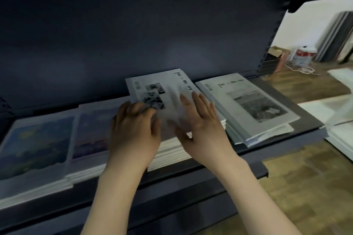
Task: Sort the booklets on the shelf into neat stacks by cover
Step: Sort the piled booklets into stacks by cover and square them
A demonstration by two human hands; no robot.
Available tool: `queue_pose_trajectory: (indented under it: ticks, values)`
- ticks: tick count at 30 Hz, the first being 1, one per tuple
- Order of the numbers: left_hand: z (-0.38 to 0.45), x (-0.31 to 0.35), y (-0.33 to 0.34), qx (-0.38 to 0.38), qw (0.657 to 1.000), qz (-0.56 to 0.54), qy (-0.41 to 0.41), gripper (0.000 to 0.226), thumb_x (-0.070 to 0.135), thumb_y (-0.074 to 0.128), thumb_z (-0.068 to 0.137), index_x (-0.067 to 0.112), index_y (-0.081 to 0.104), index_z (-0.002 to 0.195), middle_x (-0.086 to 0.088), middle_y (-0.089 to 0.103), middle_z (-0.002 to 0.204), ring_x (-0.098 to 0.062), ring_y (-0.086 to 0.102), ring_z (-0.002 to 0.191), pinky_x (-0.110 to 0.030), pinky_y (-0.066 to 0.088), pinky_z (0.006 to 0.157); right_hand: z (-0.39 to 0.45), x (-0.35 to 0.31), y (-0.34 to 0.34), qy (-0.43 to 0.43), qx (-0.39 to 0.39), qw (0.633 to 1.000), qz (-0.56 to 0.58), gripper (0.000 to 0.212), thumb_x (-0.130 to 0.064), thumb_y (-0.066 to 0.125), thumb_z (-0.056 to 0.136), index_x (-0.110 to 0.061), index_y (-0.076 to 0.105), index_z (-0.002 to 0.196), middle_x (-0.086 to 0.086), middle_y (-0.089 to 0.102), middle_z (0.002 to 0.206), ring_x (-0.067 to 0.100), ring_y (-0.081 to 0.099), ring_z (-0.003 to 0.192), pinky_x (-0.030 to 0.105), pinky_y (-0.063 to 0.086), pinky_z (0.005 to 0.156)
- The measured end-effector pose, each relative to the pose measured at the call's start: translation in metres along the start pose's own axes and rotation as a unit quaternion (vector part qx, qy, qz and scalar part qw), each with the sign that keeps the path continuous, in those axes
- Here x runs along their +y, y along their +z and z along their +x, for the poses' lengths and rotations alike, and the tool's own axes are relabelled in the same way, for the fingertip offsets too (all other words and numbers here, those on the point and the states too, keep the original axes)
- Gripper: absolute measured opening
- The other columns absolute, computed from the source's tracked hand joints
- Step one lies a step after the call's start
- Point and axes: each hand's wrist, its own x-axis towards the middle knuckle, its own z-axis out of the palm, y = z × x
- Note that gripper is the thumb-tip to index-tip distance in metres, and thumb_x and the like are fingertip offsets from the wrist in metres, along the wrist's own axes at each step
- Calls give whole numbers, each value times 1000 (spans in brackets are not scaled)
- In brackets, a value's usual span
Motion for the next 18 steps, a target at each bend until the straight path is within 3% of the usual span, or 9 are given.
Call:
queue_pose_trajectory:
  ticks: [3,5,11,15,18]
  values:
    - [1,25,11,11,1000,-13,5,31,31,44,93,21,58,120,1,41,139,-26,16,136,-41,20,107,-2,34,-19,67,14,997,39,64,-44,23,92,-10,24,147,11,26,152,24,16,143,32,2,114]
    - [2,39,19,17,1000,-17,-1,31,30,45,94,22,57,121,0,33,146,-24,5,139,-40,13,110,-4,62,-30,89,-2,995,32,60,-37,27,96,-12,15,149,6,17,155,20,7,144,31,-1,115]
    - [9,79,39,-4,1000,-22,0,35,32,41,95,24,51,128,0,20,151,-24,-4,142,-41,6,115,-14,127,-58,42,-251,965,-65,112,-64,54,78,-31,-34,138,-3,-31,151,13,-28,138,38,-12,115]
    - [15,102,50,1,999,-30,16,34,23,39,96,22,51,128,0,19,152,-22,-7,141,-37,4,114,-14,153,-69,32,-307,948,-75,122,-64,63,71,-33,-35,137,-7,-34,149,9,-33,135,36,-15,114]
    - [16,119,60,22,996,-69,44,30,9,45,94,14,59,120,-5,28,149,-25,-4,142,-36,12,113,-17,169,-72,25,-347,932,-104,127,-69,65,65,-35,-33,138,-5,-41,145,11,-41,130,41,-17,113]
